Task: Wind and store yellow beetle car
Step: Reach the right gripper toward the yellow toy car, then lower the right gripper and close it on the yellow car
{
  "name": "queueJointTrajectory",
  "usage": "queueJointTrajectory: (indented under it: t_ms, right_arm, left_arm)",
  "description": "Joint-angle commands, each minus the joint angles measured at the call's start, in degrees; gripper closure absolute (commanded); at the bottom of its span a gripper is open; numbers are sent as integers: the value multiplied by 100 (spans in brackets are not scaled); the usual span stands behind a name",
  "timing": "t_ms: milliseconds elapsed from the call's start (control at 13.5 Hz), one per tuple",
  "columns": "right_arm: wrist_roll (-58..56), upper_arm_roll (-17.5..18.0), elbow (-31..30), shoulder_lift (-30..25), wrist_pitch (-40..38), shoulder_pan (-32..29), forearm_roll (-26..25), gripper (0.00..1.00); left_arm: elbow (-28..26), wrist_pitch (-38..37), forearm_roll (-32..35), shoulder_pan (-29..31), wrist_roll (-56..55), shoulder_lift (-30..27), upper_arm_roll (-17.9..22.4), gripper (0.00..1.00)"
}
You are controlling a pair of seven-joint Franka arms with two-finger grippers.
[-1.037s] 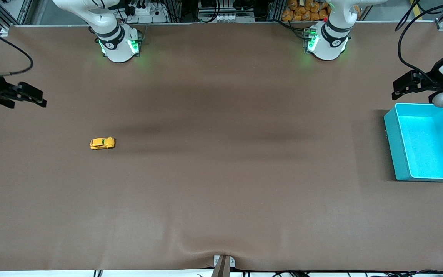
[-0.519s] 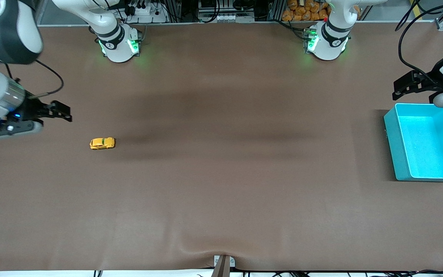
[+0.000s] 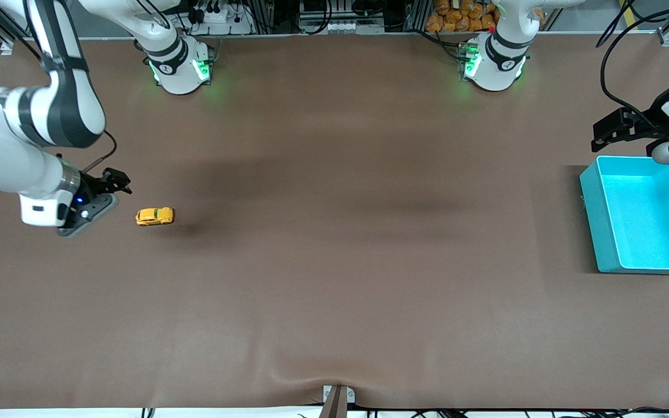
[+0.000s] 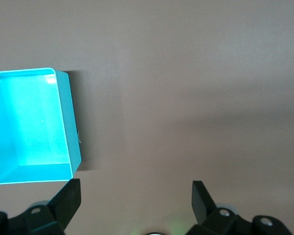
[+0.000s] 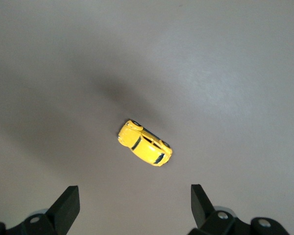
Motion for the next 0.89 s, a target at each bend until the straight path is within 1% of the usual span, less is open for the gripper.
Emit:
queueJointTrajectory:
  t_ms: [0,74,222,444,667,815]
  right_arm:
    - [-1525,40,-112,307,251,-101,-49,0]
    - [-1975,49,-112,439,347,-110,4,0]
    - [-2470,57,-181,589,505,-119,13,0]
    - [-3234,75,-804,581,1610,13,13,0]
    - [-3456,75,-1121,660,2113,4,13,0]
    - [-4033,84,-1289,660,2342,5,22,0]
  left_arm:
    - [-6,-45,-34,11,1,-19,4,0]
    - [-6,-45,-34,11,19,-11,4,0]
    - [-6,-45,-34,11,-25,-2,4,0]
    - [3,-45,-34,37,-34,-2,21,0]
    - [-6,-45,-34,143,-16,-10,22,0]
    - [3,-45,-43,143,-60,-11,22,0]
